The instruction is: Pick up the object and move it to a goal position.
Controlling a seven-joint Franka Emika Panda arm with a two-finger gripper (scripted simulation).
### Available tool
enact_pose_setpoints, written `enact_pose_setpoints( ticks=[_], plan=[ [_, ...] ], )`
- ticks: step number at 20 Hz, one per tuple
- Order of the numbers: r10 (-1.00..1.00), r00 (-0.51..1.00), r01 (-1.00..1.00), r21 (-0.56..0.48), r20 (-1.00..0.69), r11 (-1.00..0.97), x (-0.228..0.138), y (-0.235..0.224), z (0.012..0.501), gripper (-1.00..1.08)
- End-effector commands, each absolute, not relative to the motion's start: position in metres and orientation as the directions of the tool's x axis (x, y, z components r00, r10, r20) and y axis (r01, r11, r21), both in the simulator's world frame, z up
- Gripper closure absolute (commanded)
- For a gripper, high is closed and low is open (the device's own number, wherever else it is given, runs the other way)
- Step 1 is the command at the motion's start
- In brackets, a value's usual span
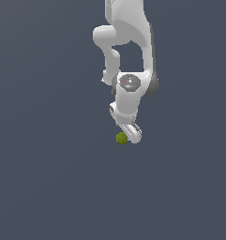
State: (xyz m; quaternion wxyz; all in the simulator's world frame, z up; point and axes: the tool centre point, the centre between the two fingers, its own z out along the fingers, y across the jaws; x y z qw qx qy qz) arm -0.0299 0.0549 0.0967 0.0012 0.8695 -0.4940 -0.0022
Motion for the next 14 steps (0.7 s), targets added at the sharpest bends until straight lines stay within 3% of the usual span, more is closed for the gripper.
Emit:
enact_pose_setpoints(
  ticks=[1,14],
  plan=[
    [-0.878,0.478,-0.878,0.003,-0.002,-0.478,-0.0308,0.0575,0.0946,-0.92],
    [-0.904,0.427,-0.904,0.000,0.000,-0.427,-0.0324,0.0619,0.0897,-0.92]
  ],
)
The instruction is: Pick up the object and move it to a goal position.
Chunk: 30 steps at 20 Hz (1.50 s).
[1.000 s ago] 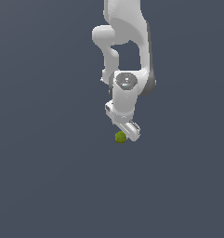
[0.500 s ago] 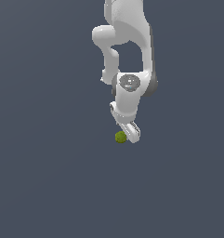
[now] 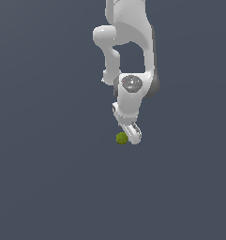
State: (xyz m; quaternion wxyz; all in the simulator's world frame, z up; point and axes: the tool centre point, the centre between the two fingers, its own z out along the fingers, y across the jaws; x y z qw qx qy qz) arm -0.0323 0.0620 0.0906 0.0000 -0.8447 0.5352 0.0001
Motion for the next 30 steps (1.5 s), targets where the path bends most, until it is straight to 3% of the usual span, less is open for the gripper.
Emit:
enact_pose_setpoints(
  ticks=[1,16,17,30],
  plan=[
    [-0.904,0.427,-0.904,0.000,0.000,-0.427,-0.032,0.062,0.088,-0.92],
    [-0.906,0.423,-0.906,0.000,0.000,-0.423,-0.033,0.062,0.041,-0.92],
    [-0.906,0.423,-0.906,0.000,0.000,-0.423,-0.033,0.062,0.041,1.08],
    [-0.906,0.423,-0.906,-0.001,0.000,-0.423,-0.032,0.062,0.044,1.08]
  ],
)
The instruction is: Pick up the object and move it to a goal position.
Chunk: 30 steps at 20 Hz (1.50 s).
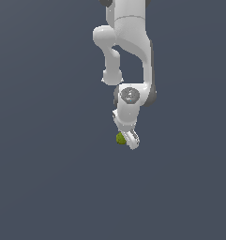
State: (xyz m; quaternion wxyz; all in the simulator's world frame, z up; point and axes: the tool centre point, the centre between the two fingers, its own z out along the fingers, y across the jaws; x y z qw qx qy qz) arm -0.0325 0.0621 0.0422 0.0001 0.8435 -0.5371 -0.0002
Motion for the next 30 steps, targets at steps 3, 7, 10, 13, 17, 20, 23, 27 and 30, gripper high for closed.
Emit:
enact_pose_setpoints(
  ticks=[3,7,10,13,17,20,23,27,30],
  plan=[
    [-0.906,0.423,-0.906,-0.001,0.000,-0.423,-0.030,0.063,0.053,1.08],
    [-0.906,0.423,-0.906,-0.001,0.000,-0.423,-0.026,0.065,0.072,1.08],
    [-0.906,0.423,-0.906,-0.001,0.000,-0.423,-0.023,0.067,0.093,1.08],
    [-0.907,0.422,-0.907,-0.001,0.001,-0.422,-0.018,0.069,0.118,1.08],
    [-0.907,0.422,-0.907,0.000,0.001,-0.422,-0.010,0.072,0.159,1.08],
    [-0.907,0.421,-0.907,0.000,0.002,-0.421,-0.004,0.075,0.191,1.08],
    [-0.907,0.421,-0.907,0.000,0.002,-0.421,0.003,0.078,0.223,1.08],
    [-0.907,0.421,-0.907,0.000,0.002,-0.421,0.011,0.082,0.264,1.08],
    [-0.907,0.421,-0.907,0.000,0.002,-0.421,0.018,0.085,0.294,1.08]
  ],
)
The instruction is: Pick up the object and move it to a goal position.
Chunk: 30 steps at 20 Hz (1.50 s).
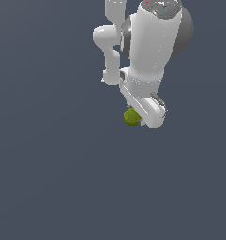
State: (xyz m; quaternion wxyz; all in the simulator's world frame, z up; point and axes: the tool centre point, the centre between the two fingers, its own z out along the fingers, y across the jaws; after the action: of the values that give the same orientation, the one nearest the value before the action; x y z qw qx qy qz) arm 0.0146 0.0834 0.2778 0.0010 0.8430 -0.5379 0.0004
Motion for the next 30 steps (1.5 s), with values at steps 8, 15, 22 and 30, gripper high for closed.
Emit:
enact_pose_setpoints(
  ticks=[8,15,22,30],
  plan=[
    [-0.907,0.422,-0.907,0.000,0.002,-0.422,0.034,0.092,0.365,1.08],
    [-0.906,0.423,-0.906,0.000,0.001,-0.423,0.046,0.097,0.411,1.08],
    [-0.906,0.423,-0.906,0.000,0.001,-0.423,0.054,0.101,0.440,1.08],
    [-0.906,0.423,-0.906,0.000,0.000,-0.423,0.059,0.103,0.455,1.08]
  ],
)
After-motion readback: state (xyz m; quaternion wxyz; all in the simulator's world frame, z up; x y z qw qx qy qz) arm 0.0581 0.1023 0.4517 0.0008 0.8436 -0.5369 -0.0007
